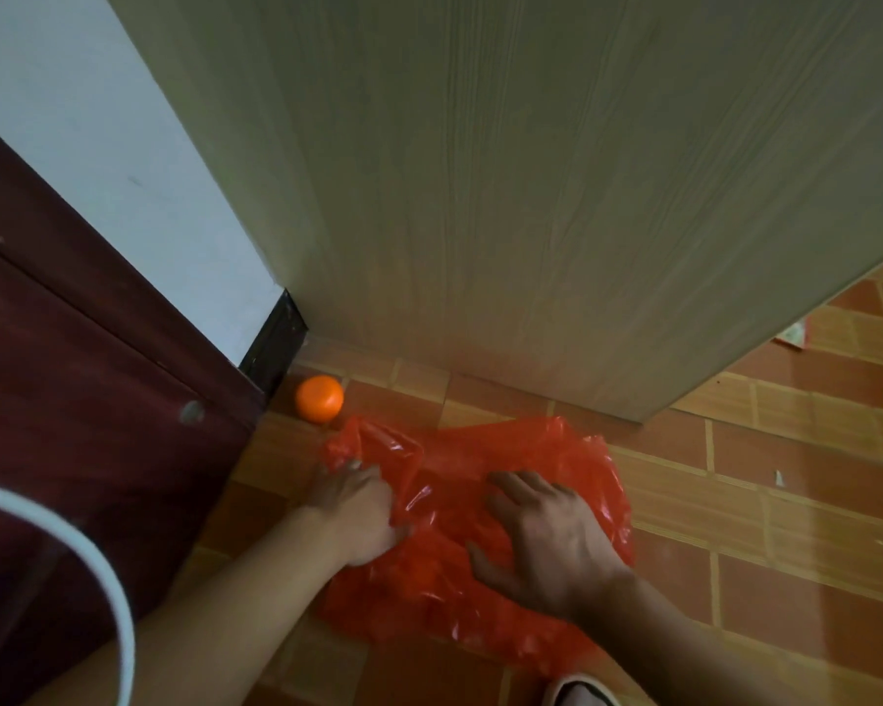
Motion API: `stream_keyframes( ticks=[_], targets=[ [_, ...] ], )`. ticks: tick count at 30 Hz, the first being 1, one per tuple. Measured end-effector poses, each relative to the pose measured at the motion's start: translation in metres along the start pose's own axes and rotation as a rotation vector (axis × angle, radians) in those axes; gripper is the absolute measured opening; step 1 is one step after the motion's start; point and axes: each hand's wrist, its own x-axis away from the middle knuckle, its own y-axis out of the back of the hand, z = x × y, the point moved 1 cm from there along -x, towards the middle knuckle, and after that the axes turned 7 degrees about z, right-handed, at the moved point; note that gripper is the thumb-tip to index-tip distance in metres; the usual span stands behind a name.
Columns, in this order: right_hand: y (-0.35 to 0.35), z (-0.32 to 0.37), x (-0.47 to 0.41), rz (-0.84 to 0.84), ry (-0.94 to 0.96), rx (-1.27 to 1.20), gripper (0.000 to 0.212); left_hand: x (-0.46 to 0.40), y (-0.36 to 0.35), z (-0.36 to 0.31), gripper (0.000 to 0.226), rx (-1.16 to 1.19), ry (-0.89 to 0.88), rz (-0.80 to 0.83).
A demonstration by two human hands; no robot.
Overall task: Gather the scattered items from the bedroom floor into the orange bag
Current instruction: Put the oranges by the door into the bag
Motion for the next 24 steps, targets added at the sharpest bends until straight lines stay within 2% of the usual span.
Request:
stream_keyframes(
  ticks=[2, 8, 11, 17, 24],
  targets=[
    [0.007, -0.003, -0.022, -0.07, 0.043, 0.004, 0.06, 0.0, -0.006, 0.004, 0.05, -0.003, 0.002, -0.043],
    [-0.011, -0.016, -0.108, 0.008, 0.081, 0.081, 0.067, 0.003, -0.022, 0.026, 0.035, 0.009, -0.012, -0.068],
    [-0.019, -0.013, -0.148, 0.013, 0.118, 0.09, 0.069, 0.007, -0.028, 0.036, 0.035, 0.03, -0.029, -0.129],
    [-0.028, 0.031, -0.231, 0.143, 0.166, 0.02, 0.092, 0.026, -0.038, 0.059, 0.038, 0.185, -0.102, -0.381],
    [-0.051, 0.076, -0.294, 0.2, 0.197, 0.025, 0.096, 0.042, -0.058, 0.095, 0.051, 0.301, -0.095, -0.587]
  ],
)
